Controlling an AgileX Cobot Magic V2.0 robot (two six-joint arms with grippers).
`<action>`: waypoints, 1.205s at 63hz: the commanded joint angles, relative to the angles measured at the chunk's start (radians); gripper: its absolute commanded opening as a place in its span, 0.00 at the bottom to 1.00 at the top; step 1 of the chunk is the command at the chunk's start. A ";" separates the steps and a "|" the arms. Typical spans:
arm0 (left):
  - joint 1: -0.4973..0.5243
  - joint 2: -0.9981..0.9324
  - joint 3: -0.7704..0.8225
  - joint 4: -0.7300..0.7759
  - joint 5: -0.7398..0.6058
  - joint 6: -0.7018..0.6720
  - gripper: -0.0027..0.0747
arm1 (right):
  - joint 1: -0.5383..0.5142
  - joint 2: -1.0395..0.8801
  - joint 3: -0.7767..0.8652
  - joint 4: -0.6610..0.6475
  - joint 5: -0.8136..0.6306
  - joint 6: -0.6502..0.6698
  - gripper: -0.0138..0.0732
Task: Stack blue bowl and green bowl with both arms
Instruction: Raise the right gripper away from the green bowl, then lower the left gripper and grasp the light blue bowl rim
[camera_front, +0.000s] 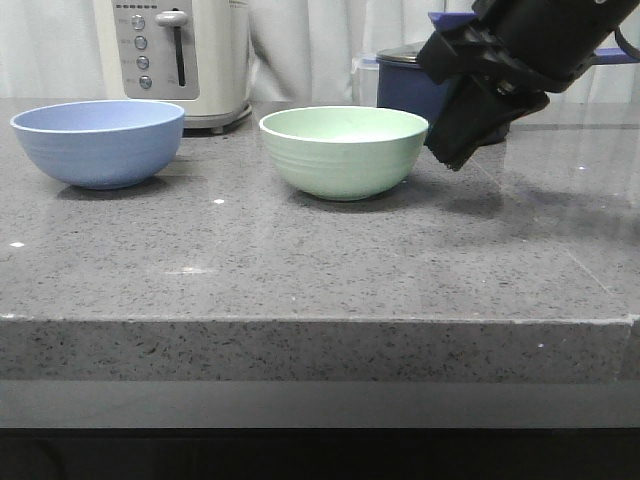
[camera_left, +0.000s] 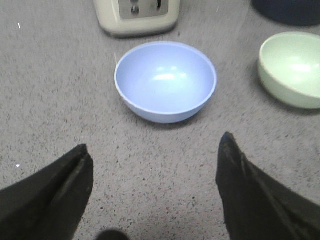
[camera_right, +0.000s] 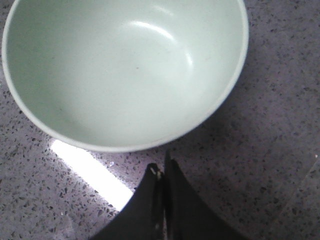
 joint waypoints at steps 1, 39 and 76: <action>0.021 0.086 -0.103 -0.001 -0.013 -0.010 0.70 | -0.002 -0.036 -0.024 0.024 -0.038 -0.010 0.09; 0.130 0.652 -0.477 -0.046 0.087 -0.029 0.70 | -0.002 -0.036 -0.024 0.024 -0.038 -0.010 0.09; 0.130 0.865 -0.577 -0.072 0.079 -0.029 0.59 | -0.002 -0.036 -0.024 0.024 -0.036 -0.010 0.09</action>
